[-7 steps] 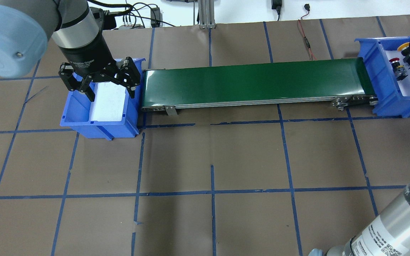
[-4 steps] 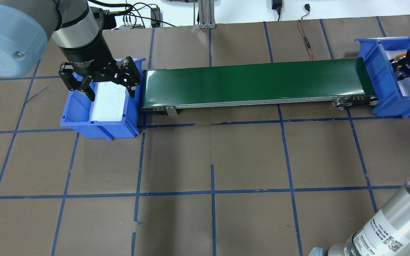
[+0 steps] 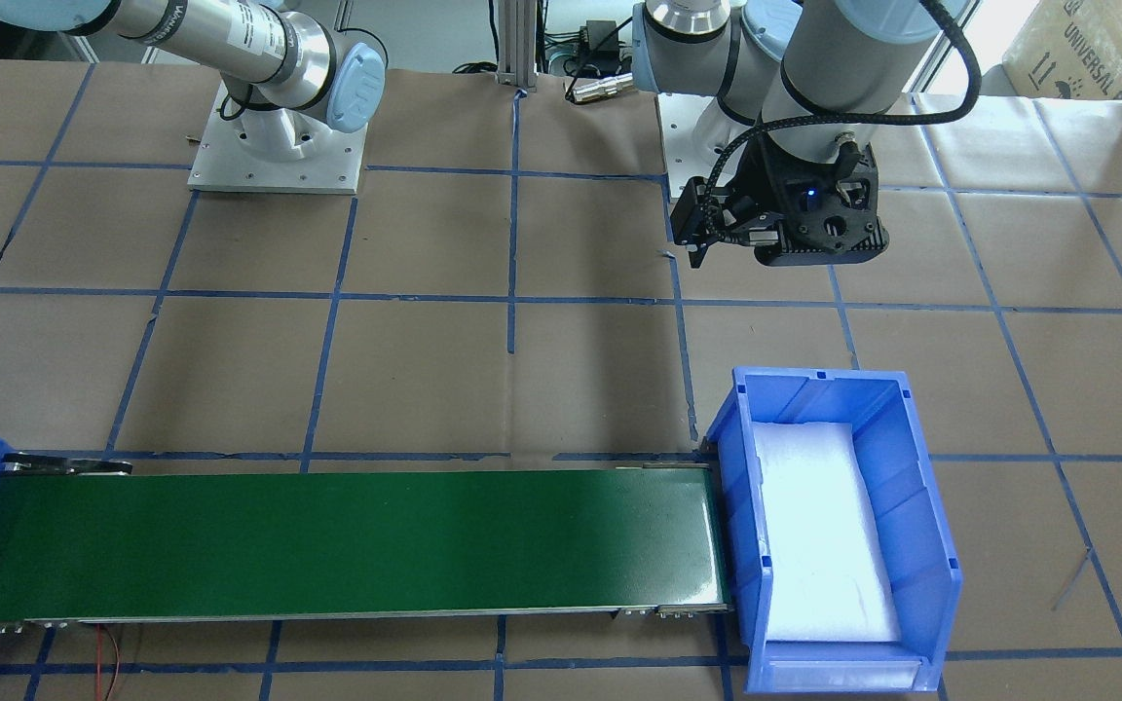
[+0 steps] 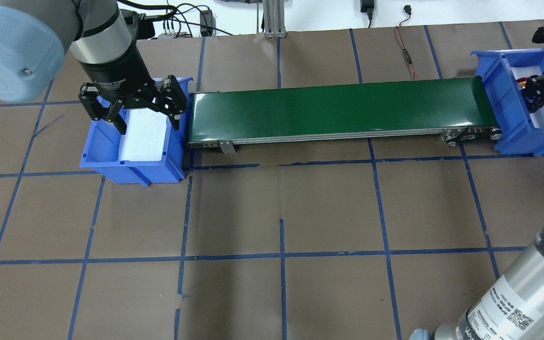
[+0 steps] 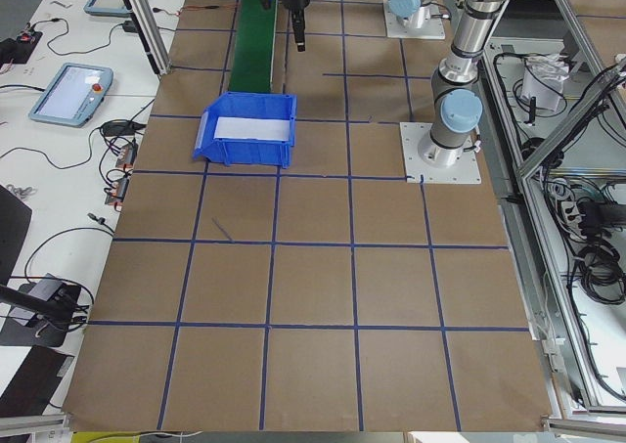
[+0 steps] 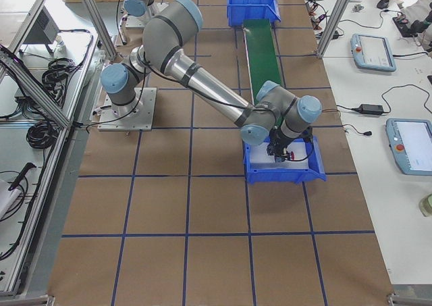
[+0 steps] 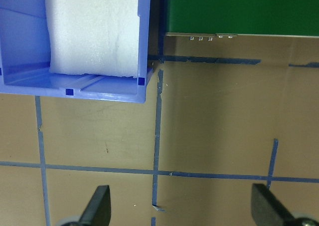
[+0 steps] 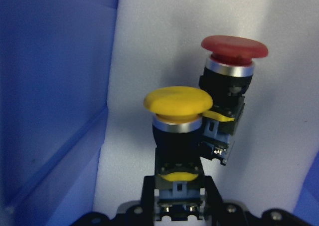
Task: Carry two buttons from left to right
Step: 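Carry the yellow button into the blue bin beside the red button and release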
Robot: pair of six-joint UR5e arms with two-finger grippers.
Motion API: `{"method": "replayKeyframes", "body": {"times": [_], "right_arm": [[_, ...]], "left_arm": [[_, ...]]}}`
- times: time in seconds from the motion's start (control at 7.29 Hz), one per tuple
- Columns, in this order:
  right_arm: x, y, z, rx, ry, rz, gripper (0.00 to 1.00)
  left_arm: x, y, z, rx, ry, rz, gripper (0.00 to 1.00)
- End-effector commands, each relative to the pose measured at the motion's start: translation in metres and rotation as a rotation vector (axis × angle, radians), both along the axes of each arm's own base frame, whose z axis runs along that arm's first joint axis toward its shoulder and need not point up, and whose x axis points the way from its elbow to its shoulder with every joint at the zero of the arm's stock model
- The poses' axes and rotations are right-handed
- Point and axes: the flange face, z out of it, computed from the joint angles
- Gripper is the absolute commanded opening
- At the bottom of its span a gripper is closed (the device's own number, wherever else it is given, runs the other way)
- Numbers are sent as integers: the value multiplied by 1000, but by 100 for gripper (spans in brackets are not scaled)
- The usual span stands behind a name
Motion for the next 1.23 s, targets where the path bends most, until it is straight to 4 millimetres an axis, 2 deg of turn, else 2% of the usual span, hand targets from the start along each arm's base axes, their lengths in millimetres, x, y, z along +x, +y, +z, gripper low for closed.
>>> {"method": "replayKeyframes", "body": {"times": [0.0,0.14,0.27,0.41,0.55,0.69,0.96,1.1], "right_arm": [[0,0,0,0,2,-2,37],[0,0,4,-5,5,-4,37],[0,0,-6,6,-3,1,37],[-2,-3,-13,7,-3,7,58],[-1,-2,-8,4,-1,6,86],[-2,-2,-6,3,1,7,100],[-2,-3,3,-6,9,9,100],[-3,-4,20,-27,21,7,100]], "left_arm": [[1,1,-1,3,-2,1,100],[1,1,0,2,-2,1,100],[1,1,-1,3,-2,1,100],[1,0,0,0,-2,1,100],[1,1,1,-1,-2,1,100],[1,1,-1,3,-2,1,100],[1,1,1,0,-2,1,100],[1,1,0,2,-2,1,100]]}}
